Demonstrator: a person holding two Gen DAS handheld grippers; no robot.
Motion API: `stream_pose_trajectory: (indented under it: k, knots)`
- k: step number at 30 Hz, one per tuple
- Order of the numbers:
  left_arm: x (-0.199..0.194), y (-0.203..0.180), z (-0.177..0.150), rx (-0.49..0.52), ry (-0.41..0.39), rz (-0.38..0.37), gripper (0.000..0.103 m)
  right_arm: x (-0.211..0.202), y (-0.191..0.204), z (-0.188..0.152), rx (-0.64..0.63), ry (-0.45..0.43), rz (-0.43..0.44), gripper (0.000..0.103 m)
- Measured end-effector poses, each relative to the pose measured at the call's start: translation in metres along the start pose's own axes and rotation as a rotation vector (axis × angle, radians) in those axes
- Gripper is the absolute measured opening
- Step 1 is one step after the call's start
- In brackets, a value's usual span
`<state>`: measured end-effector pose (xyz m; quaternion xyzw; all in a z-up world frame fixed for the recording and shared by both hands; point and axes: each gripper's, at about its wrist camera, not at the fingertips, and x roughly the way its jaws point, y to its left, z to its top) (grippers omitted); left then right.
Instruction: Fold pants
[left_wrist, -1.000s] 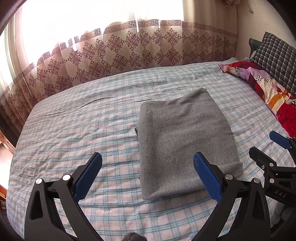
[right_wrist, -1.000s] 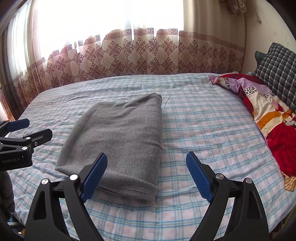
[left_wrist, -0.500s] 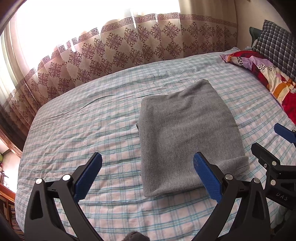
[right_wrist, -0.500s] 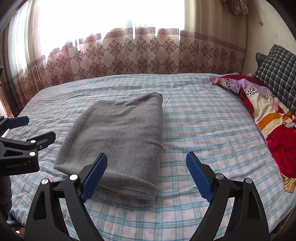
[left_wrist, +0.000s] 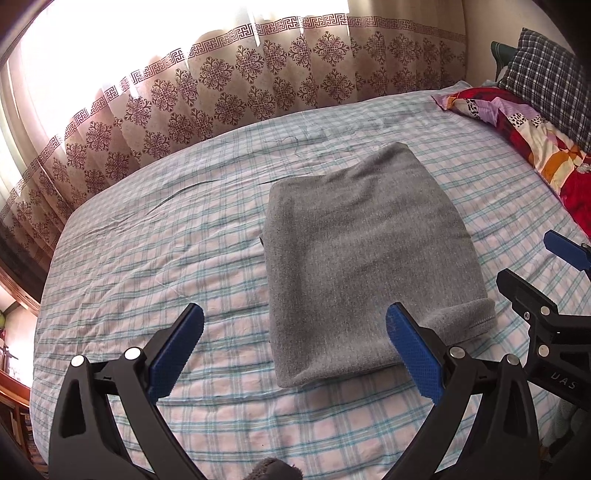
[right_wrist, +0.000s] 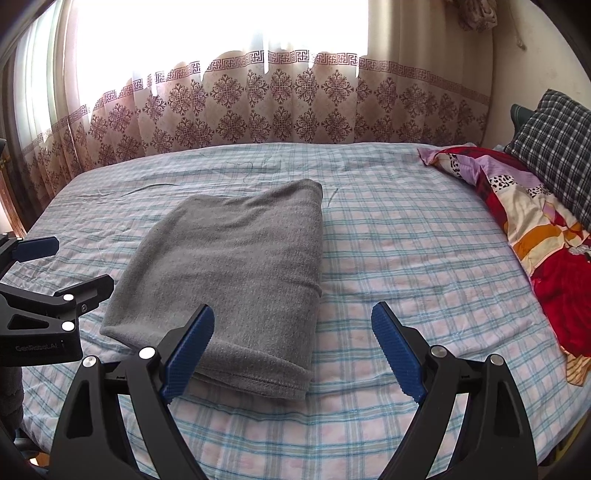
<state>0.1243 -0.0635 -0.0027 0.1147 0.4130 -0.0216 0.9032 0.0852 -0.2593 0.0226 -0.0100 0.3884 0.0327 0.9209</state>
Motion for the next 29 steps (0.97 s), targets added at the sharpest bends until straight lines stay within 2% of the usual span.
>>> stream_pose_trajectory:
  k: [21,29]
  knots:
    - [0.004,-0.001,-0.005,0.019,-0.001,-0.012,0.1,0.005,0.002,-0.003,-0.01,0.019,-0.009,0.086]
    - [0.022,0.017,-0.01,-0.048,0.055,-0.007,0.1,0.01,0.001,-0.006,-0.008,0.039,-0.017,0.086]
